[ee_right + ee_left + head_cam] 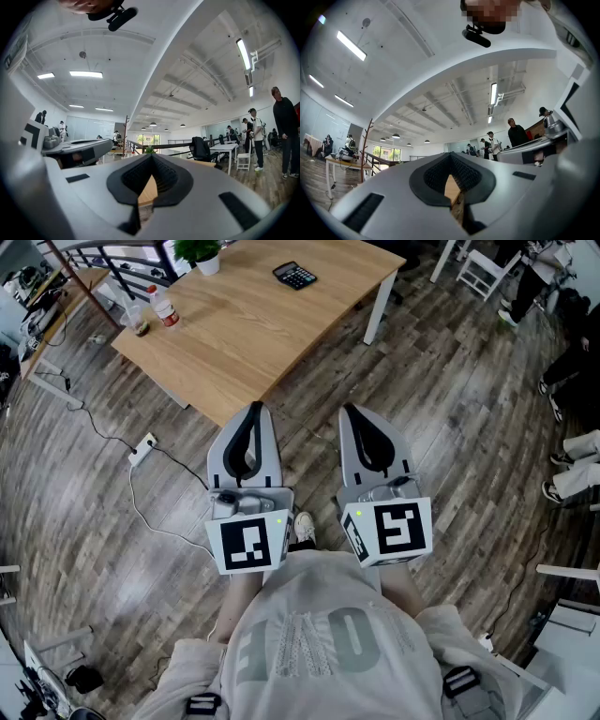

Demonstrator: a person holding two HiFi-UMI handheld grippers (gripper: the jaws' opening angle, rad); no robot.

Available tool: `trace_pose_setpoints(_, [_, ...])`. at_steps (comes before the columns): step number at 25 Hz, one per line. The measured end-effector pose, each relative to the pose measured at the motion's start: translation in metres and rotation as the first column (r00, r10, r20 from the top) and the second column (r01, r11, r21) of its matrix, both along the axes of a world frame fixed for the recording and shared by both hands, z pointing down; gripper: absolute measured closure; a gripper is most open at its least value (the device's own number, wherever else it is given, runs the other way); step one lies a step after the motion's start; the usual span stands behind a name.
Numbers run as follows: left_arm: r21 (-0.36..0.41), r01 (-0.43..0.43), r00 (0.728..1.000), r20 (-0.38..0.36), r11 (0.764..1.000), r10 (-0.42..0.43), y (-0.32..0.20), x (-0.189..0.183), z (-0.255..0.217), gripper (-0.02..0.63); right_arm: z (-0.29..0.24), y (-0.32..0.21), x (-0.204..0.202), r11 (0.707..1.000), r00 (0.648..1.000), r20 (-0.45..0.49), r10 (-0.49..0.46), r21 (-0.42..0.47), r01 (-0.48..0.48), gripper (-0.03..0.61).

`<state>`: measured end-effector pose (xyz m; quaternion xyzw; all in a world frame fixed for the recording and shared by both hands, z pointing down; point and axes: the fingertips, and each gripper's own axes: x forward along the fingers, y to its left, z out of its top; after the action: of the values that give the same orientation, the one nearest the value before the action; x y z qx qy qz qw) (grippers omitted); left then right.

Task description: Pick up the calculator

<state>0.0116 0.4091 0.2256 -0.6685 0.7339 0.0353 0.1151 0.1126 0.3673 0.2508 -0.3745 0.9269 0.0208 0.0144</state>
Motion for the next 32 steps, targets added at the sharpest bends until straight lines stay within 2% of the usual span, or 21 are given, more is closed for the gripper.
trace_pose_setpoints(6, [-0.007, -0.007, 1.000, -0.010, 1.000, 0.007, -0.010, 0.004, 0.005, 0.604, 0.002, -0.009, 0.006, 1.000, 1.000, -0.004, 0.005, 0.002, -0.005, 0.561])
trace_pose_setpoints(11, [0.017, -0.015, 1.000, -0.004, 1.000, 0.016, -0.019, 0.006, 0.006, 0.604, 0.008, -0.019, 0.012, 1.000, 1.000, -0.006, 0.006, -0.014, -0.006, 0.561])
trace_pose_setpoints(18, [0.014, -0.006, 1.000, -0.006, 1.000, 0.006, -0.034, -0.006, 0.005, 0.604, 0.002, -0.028, 0.005, 1.000, 1.000, 0.005, 0.003, 0.011, -0.003, 0.560])
trace_pose_setpoints(21, [0.022, -0.015, 1.000, -0.004, 1.000, 0.015, -0.044, -0.010, 0.003, 0.604, 0.004, -0.037, 0.005, 1.000, 1.000, -0.006, 0.022, 0.013, -0.022, 0.560])
trace_pose_setpoints(29, [0.052, -0.052, 0.998, -0.022, 0.997, 0.053, -0.071, -0.026, 0.000, 0.604, 0.007, -0.068, 0.010, 0.996, 0.995, 0.040, 0.087, -0.025, -0.086, 0.560])
trace_pose_setpoints(32, [0.039, -0.065, 0.997, -0.031, 0.997, 0.067, -0.078, -0.031, 0.007, 0.604, 0.010, -0.073, 0.012, 0.993, 0.992, 0.051, 0.112, -0.042, -0.110, 0.560])
